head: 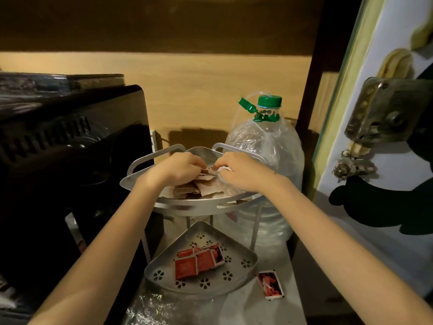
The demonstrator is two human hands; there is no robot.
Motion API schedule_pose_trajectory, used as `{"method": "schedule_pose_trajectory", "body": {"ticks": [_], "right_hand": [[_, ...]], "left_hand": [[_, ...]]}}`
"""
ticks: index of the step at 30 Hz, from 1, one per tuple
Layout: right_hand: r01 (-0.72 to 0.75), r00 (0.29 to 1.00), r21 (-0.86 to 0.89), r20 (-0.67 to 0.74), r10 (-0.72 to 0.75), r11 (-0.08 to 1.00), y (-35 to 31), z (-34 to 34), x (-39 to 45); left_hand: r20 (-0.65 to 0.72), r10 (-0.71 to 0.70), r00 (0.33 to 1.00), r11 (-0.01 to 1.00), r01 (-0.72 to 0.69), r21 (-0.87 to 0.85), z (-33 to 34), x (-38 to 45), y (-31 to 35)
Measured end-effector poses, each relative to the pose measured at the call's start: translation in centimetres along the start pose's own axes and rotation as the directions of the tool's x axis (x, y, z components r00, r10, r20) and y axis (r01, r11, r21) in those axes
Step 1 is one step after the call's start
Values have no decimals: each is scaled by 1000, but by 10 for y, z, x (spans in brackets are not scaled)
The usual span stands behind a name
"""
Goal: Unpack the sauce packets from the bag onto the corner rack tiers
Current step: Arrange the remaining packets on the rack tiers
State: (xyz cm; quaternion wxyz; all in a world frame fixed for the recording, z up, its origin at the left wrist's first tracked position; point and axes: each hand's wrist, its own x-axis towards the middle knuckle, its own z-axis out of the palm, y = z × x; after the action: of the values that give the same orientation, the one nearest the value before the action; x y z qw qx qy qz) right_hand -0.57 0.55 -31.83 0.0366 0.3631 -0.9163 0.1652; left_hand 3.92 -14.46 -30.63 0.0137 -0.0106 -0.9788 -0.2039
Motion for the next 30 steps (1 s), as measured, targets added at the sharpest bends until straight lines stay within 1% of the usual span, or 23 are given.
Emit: {"method": "schedule_pose_trajectory", "body": {"ticks": [1,3,4,6,8,10,11,12,14,16,20,22,24,26,30], "right_hand": [[15,1000,-6,-14,-15,1000,-1,-2,-5],[35,997,7,-71,-35,999,-2,-5,-18],[37,993,33,-113,-33,999,-1,-5,-25],[41,975,91,-223,-20,995,2,-4,-41],[53,940,116,-340,-10,992,7,1,-59],[56,907,148,-420,11,987,14,9,-81],[55,894,190,-447,37,980,18,15,-92],[52,881,236,-468,67,970,23,22,-103],[15,869,319,-473,146,948,36,42,-125],[-79,877,382,-412,246,921,51,66,-142],[-273,885,410,-249,394,870,82,121,-167],[-365,869,416,-168,465,833,96,150,-175],[-462,839,421,-78,538,781,108,173,-181],[-537,810,405,3,586,740,118,191,-182],[-628,772,258,88,630,734,134,217,-175]], "left_hand": [[-29,40,999,999,-40,17,1,-4,6],[-140,164,977,986,-161,33,5,-14,19],[-216,231,949,973,-232,21,9,-18,26],[-367,332,869,926,-374,-50,22,-26,38],[-486,364,795,864,-483,-143,39,-37,52],[-570,378,729,803,-565,-190,59,-47,63],[-592,382,710,773,-596,-216,72,-52,68],[-594,381,708,746,-615,-254,85,-57,70],[-546,374,750,719,-606,-341,118,-66,71],[-478,347,807,735,-551,-395,155,-71,68],[-311,207,928,785,-347,-513,224,-67,52],[-192,166,967,804,-245,-542,253,-62,43],[-93,127,988,816,-157,-556,277,-57,34],[-31,88,996,847,-91,-524,299,-52,29],[113,53,992,927,-6,-376,335,-44,26]]}}
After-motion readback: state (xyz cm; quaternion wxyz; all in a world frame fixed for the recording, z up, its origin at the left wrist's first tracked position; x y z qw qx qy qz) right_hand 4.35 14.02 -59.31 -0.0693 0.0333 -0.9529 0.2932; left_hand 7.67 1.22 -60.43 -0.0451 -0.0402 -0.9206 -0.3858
